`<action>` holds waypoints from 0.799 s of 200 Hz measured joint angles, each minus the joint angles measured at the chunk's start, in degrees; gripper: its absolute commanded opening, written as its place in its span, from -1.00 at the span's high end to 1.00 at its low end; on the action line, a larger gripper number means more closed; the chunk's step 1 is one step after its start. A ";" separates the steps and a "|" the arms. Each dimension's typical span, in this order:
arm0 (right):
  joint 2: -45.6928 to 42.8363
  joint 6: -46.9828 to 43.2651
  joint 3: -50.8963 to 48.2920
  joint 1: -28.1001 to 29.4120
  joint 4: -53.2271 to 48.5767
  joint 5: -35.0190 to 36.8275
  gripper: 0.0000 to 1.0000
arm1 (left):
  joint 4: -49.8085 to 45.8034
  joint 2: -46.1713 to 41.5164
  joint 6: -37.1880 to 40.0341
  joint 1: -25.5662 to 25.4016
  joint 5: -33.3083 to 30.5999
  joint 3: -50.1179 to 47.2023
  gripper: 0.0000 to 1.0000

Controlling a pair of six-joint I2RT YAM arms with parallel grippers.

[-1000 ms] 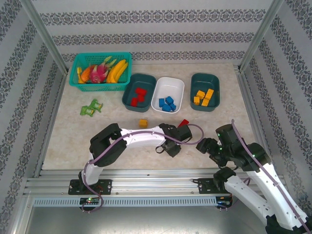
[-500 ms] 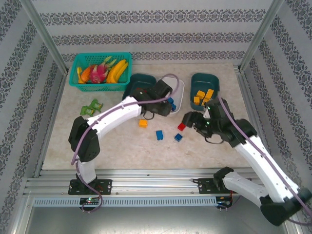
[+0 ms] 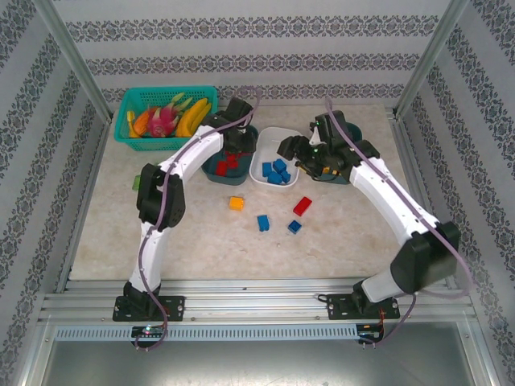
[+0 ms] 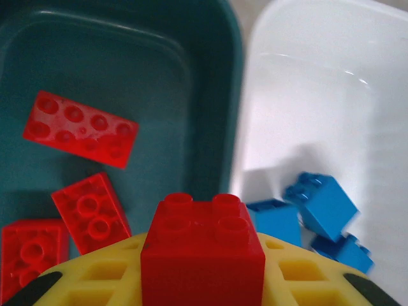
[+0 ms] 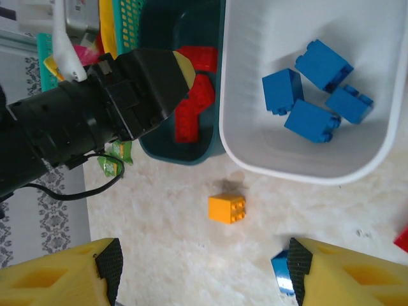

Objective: Sort the legos into containers by color

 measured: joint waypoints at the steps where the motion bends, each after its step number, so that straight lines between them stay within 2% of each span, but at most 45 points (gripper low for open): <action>1: 0.15 0.00 0.09 -0.02 0.02 -0.02 -0.42 | -0.09 0.15 0.00 0.09 0.00 0.15 0.27; 42: 6.88 0.09 4.46 -0.11 1.53 -1.07 -0.42 | -1.99 6.51 -1.07 2.36 2.43 5.99 0.25; 95: 8.59 0.07 6.54 -0.11 1.51 -1.11 -0.42 | -2.99 9.97 -1.07 2.71 4.52 7.93 0.19; 139: 8.76 0.20 6.54 -0.11 1.51 -1.11 -0.42 | -3.87 10.14 -1.07 2.73 4.50 8.13 -0.18; 160: 8.96 0.17 6.88 0.04 1.46 -1.09 -0.41 | -4.24 10.14 -1.05 2.73 4.48 8.13 -0.23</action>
